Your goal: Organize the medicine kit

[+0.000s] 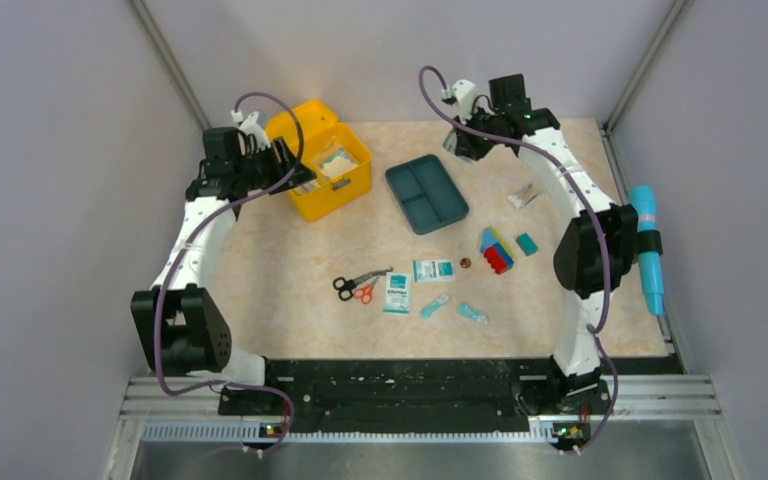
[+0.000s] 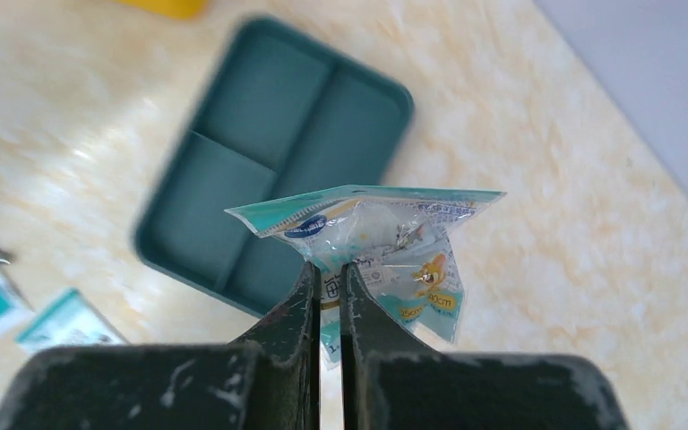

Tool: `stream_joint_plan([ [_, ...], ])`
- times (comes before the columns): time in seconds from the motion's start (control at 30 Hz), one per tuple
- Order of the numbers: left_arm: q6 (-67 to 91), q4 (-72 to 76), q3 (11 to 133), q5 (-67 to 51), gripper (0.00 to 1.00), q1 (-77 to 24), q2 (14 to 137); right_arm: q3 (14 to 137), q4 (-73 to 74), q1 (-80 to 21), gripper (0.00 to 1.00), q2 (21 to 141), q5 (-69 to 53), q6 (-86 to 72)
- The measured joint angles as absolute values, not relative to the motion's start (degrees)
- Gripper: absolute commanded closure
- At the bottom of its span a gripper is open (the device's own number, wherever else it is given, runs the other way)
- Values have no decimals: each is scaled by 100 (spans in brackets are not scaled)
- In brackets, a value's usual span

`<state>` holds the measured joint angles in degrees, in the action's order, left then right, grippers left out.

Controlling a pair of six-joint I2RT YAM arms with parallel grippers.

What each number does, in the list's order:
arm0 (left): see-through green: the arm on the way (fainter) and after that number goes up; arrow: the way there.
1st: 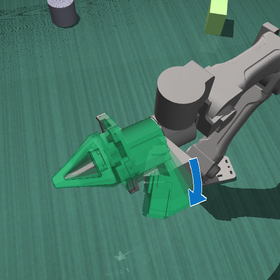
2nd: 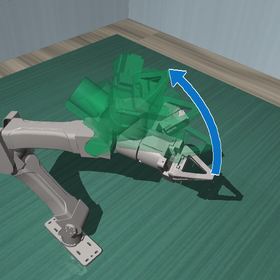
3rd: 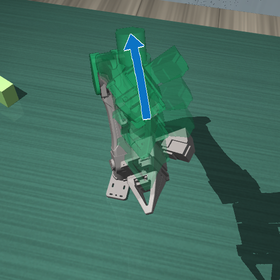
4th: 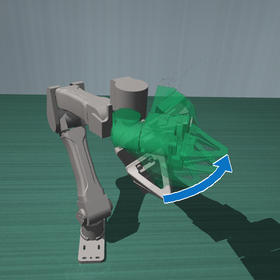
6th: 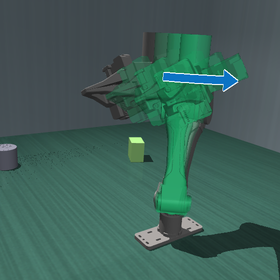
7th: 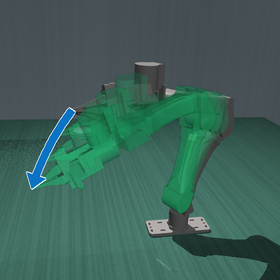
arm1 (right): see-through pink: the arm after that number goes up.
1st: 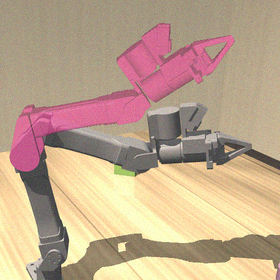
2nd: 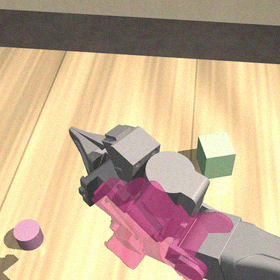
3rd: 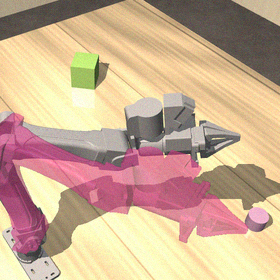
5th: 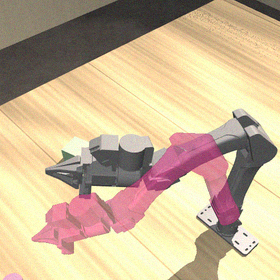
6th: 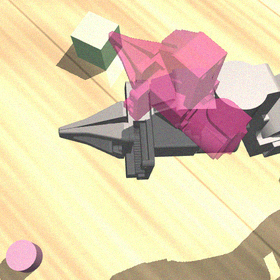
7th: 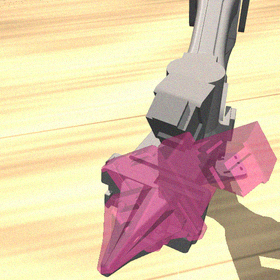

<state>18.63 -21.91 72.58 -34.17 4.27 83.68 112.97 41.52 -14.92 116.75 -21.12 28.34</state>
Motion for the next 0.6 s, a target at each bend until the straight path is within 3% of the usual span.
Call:
stream_joint_plan([
  [0.13,2117,-1796,7636,-3754,49,-172,8685,11091,3575,-2112,100,11227,-2349,2379],
  [0.37,2477,-1203,8357,-4152,47,-932,9310,11111,2862,-2895,100,11559,-2488,1184],
  [0.6,2381,-1181,8954,-3699,48,-1258,9738,11297,2630,-3111,100,11804,-2609,652],
])
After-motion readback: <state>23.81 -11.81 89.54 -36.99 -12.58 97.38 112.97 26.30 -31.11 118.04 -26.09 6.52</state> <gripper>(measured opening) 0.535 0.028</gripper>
